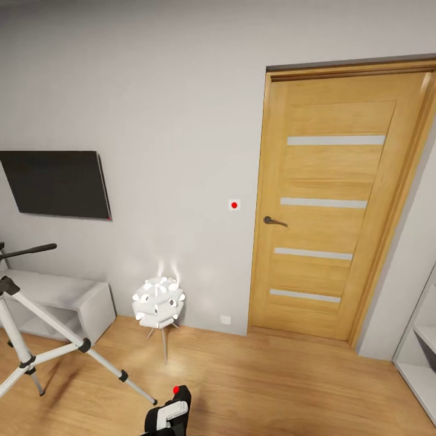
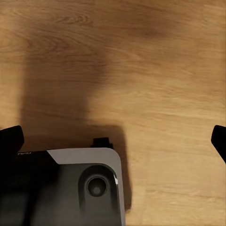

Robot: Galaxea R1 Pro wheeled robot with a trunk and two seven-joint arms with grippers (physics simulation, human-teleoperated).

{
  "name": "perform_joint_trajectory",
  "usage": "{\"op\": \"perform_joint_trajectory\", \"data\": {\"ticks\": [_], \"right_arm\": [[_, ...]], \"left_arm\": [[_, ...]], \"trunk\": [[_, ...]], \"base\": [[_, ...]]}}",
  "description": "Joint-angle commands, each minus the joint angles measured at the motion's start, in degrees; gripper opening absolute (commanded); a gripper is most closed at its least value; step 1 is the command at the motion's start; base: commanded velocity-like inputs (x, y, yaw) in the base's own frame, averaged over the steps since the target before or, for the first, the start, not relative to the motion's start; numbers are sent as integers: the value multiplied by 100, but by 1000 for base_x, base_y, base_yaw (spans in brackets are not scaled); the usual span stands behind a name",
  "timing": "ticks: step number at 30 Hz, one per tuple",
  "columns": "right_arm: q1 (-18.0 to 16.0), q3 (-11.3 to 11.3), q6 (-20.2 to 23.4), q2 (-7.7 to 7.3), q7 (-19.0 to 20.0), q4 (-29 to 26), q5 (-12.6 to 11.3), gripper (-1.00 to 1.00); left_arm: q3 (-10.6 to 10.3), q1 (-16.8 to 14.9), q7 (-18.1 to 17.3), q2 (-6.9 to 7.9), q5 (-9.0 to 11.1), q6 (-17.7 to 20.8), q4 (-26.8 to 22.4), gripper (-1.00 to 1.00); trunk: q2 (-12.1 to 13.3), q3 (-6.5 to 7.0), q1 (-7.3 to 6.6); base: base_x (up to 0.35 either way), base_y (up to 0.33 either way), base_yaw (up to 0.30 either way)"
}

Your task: Attach the digital camera to the camera tripod in the bedroom.

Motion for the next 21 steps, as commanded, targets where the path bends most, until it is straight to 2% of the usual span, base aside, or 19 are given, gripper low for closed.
{"op": "perform_joint_trajectory", "data": {"ticks": [1, 6, 12, 21], "right_arm": [[-6, -38, -35, -3, -5, 18, 9, 100], [-6, -38, -35, 15, -18, 21, -4, 100], [-6, -52, -46, 25, -28, 23, -25, 100], [-6, -66, -52, -2, -30, 17, -33, 100]], "left_arm": [[-44, -3, -27, 0, 56, 9, 3, -100], [-44, -3, -27, 0, 52, 3, -2, -100], [-44, -3, -26, 5, 47, 3, -10, -100], [-44, -3, -27, 1, 51, 6, -6, -100]], "trunk": [[-5, -2, 2], [-5, -2, 2], [-5, -2, 2], [-5, -2, 2]], "base": [[0, 0, 0], [23, -6, 0], [195, -106, 29], [90, -52, 221]]}}
